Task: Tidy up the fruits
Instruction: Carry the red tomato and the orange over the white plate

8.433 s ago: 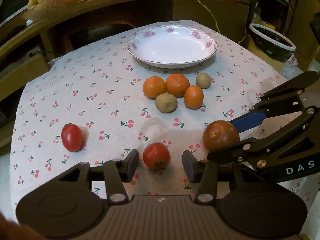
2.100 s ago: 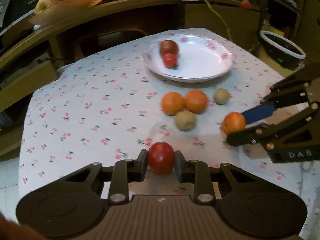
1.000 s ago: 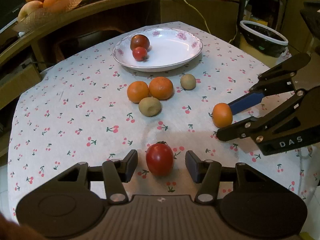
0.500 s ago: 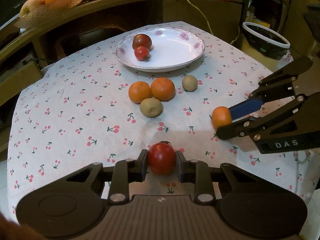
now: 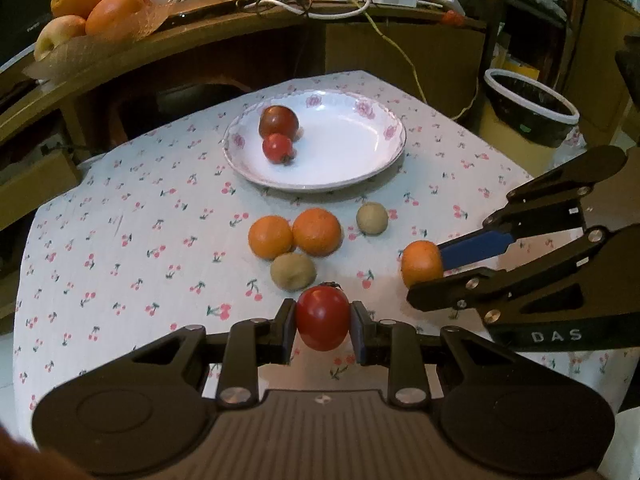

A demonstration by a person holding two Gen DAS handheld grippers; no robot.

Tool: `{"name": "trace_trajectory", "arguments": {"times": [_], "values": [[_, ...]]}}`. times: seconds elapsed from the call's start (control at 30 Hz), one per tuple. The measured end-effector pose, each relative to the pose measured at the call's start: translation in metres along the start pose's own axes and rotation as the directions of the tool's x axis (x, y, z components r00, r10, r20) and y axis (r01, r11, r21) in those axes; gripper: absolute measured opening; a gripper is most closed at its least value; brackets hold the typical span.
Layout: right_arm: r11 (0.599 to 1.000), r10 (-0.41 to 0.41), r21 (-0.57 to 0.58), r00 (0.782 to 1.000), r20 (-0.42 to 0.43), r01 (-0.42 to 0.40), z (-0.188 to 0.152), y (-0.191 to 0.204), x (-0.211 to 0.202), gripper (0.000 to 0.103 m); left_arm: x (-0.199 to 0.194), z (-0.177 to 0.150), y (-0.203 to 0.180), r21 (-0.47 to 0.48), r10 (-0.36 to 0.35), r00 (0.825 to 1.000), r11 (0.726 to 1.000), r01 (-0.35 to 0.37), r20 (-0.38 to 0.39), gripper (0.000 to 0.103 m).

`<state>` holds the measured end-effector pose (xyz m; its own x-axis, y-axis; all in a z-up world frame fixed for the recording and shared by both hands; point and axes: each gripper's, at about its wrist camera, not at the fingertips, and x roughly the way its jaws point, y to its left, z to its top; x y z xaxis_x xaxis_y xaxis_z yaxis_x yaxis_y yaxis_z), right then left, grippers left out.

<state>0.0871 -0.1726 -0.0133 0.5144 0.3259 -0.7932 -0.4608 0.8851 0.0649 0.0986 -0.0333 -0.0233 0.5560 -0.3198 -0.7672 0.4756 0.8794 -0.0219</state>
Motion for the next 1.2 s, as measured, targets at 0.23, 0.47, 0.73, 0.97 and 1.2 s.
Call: {"name": "trace_trajectory", "arguments": {"times": [0.23,0.47,0.73,0.97,1.2], "values": [[1.000,0.002,0.018,1.000,0.021,-0.002,0.006,-0.003,-0.003,0.029,-0.001,0.009,0.001,-0.011,0.000,1.000,1.000,0.000,0.017,0.034],[0.999,-0.021,0.044,0.999,0.042,0.019,0.011,-0.009,-0.005,0.029,0.001,0.019,-0.003,-0.007,-0.007,1.000,1.000,0.007,0.030,0.034],[0.996,-0.053,0.079,0.995,0.083,0.047,0.024,-0.022,-0.011,0.029,0.005,0.041,-0.003,-0.012,0.001,0.998,1.000,0.000,0.057,0.033],[0.989,-0.084,0.134,0.990,0.111,0.069,0.043,-0.043,-0.007,0.030,0.022,0.069,0.005,-0.023,0.010,0.998,1.000,-0.009,0.069,0.033],[0.980,-0.113,0.178,0.987,0.112,0.092,0.063,-0.065,0.011,0.031,0.048,0.092,0.013,-0.039,0.031,0.998,0.999,-0.028,0.060,0.032]]}}
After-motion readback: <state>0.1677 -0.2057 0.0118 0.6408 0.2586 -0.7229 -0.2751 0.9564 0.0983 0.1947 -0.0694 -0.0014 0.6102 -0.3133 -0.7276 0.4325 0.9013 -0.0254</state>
